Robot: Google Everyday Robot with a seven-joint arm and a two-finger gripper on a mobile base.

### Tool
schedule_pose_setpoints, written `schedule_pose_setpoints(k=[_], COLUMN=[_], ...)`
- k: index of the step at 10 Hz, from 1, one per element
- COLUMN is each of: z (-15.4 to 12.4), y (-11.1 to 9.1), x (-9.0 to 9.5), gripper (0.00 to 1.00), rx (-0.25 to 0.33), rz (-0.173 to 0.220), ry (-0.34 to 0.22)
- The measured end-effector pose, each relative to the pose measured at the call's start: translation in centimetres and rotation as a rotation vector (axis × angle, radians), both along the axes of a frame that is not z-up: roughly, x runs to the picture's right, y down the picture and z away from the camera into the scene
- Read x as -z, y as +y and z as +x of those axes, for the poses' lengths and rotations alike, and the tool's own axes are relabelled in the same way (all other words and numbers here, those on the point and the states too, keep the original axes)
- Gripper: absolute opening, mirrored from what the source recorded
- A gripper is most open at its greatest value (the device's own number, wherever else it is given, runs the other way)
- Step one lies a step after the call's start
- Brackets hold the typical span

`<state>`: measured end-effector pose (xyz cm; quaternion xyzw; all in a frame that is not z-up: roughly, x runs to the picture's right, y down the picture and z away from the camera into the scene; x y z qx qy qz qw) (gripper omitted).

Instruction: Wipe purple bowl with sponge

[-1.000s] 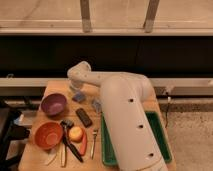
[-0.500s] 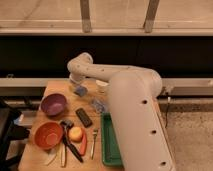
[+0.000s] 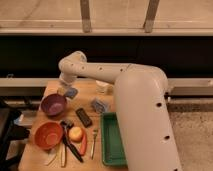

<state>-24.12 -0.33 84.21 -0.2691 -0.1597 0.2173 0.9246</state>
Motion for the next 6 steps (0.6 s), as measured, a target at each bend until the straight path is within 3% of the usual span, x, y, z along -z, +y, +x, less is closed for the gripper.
schedule_pose_setpoints(k=[3, 6], z=[-4.3, -4.5], y=[2.7, 2.9], x=[2.4, 2.6], gripper=[0.0, 0.0], rx=[0.076, 0.081], rz=[-0.04, -0.044], ry=[-0.102, -0.11])
